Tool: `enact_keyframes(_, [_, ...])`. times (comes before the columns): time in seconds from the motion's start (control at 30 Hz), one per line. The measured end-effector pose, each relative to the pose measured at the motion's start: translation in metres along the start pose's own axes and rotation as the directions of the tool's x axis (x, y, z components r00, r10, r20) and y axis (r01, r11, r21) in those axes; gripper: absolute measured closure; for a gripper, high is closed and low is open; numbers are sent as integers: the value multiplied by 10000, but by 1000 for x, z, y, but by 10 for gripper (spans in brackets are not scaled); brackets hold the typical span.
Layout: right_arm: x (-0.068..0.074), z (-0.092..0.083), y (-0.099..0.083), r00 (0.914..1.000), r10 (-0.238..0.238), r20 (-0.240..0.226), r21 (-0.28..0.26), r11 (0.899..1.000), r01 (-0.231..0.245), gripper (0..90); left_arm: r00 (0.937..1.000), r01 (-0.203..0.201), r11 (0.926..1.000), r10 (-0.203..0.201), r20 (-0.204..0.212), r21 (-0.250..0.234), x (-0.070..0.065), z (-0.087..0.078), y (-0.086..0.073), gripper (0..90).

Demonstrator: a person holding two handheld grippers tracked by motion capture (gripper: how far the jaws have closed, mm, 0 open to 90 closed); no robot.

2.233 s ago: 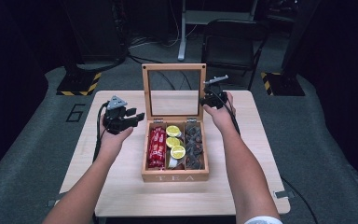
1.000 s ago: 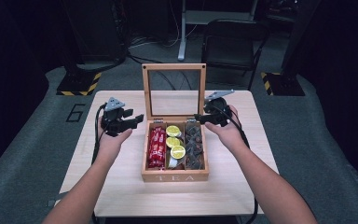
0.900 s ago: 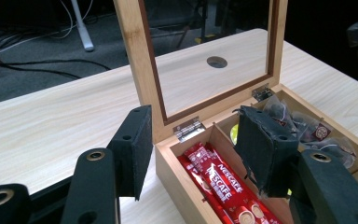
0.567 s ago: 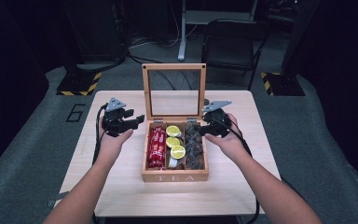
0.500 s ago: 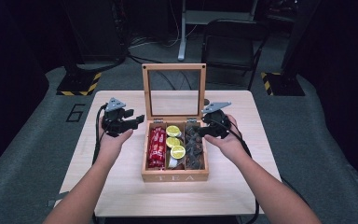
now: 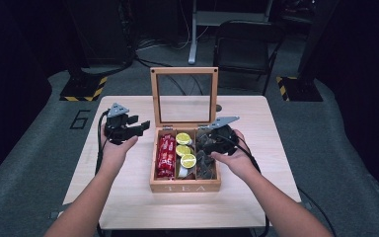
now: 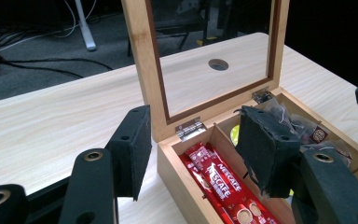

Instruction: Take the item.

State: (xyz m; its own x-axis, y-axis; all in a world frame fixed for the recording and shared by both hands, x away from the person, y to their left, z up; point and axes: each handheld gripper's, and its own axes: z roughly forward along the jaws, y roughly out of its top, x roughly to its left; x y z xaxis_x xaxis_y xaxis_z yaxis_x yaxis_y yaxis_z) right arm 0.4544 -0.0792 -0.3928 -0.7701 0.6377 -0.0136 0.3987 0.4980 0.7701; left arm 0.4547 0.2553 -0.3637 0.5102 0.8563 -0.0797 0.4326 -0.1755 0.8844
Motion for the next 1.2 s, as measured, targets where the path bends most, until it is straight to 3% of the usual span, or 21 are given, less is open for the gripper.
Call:
enact_keyframes(0.3, [21, 13, -5, 9971, -414, -644, 190, 9989, 427, 350, 10000, -51, 9999, 50, 82, 90, -2, 2, 0, 442])
enact_keyframes(0.73, [31, 27, -12, 9956, -404, -850, 300, 9986, 431, 347, 10000, -31, 10000, 31, 65, 8, -2, 1, 0, 439])
enact_keyframes(1.2, [43, 39, -18, 9923, -833, -915, 534, 9946, 885, 343, 10000, 92, 9999, -92, 39, -56, 0, -1, 0, 438])
